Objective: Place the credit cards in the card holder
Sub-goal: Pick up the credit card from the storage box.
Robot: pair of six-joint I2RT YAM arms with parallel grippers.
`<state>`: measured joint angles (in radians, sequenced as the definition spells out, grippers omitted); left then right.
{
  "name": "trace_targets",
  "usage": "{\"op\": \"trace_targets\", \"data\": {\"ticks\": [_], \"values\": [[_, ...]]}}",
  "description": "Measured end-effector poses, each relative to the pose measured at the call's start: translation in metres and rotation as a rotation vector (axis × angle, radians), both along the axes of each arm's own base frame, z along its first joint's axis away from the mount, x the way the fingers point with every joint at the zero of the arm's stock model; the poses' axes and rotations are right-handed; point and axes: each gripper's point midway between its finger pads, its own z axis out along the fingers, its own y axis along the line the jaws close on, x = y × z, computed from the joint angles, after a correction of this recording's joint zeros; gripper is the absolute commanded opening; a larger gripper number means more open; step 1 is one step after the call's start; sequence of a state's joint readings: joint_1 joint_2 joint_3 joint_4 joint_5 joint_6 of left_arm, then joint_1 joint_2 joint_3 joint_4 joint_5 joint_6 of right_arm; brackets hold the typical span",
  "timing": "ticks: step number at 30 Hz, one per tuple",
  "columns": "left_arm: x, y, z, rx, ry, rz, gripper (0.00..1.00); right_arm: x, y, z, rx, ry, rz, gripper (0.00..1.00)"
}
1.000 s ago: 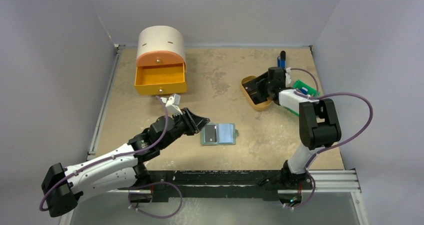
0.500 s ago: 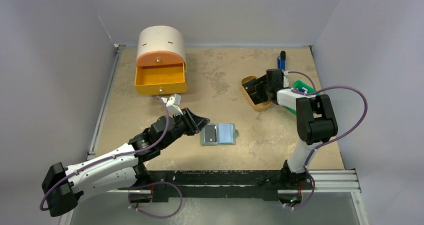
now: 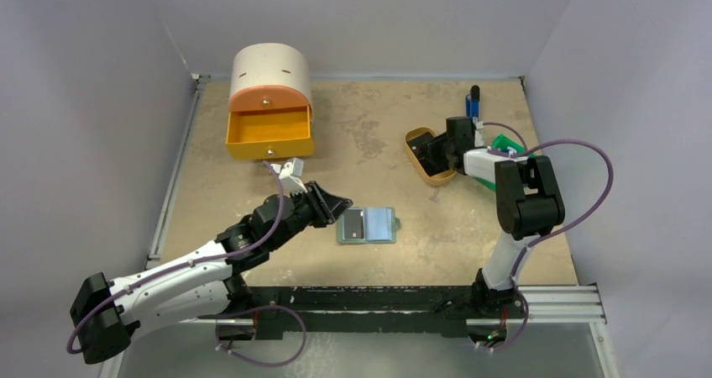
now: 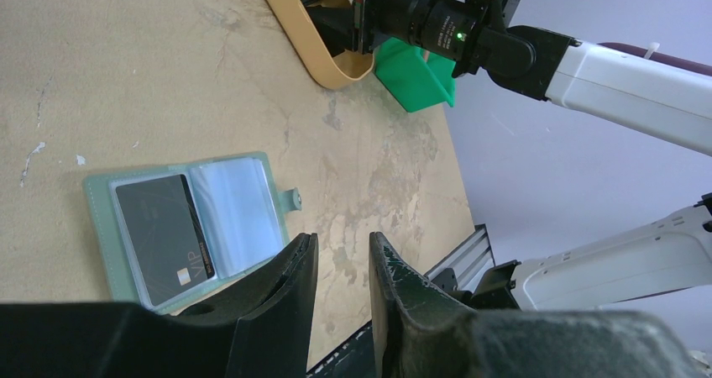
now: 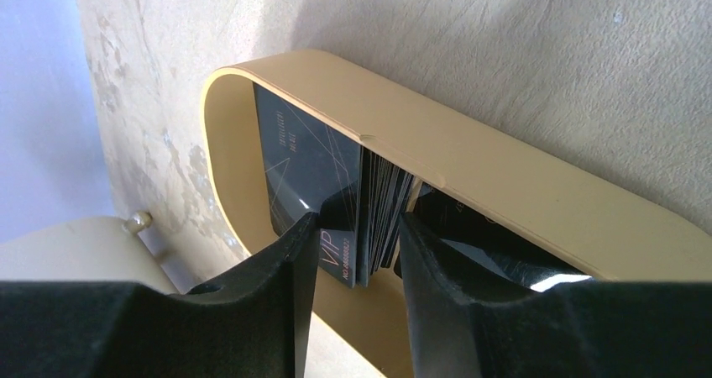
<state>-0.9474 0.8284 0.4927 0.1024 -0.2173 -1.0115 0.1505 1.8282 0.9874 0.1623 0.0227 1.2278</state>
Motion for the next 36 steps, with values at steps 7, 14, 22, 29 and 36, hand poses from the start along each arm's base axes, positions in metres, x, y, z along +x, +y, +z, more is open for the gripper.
{"op": "trace_targets", "data": {"ticks": [7,14,22,29,36], "values": [[0.0,0.0,0.0,0.0,0.0,0.0,0.28,0.0,0.0,0.0,0.004,-0.004,-0.003,0.31],[0.0,0.0,0.0,0.0,0.0,0.0,0.28,-0.002,0.001,0.002,0.014,-0.017,-0.002,0.27],[0.0,0.0,0.0,-0.001,0.0,0.0,0.28,-0.006,0.0,0.003,0.015,-0.02,-0.002,0.26],[0.0,0.0,0.0,-0.001,0.0,0.0,0.28,-0.009,0.0,0.004,0.014,-0.02,-0.001,0.22],[0.0,0.0,0.0,-0.001,0.001,0.0,0.28,-0.011,0.0,0.005,0.01,-0.021,0.003,0.18]]}}
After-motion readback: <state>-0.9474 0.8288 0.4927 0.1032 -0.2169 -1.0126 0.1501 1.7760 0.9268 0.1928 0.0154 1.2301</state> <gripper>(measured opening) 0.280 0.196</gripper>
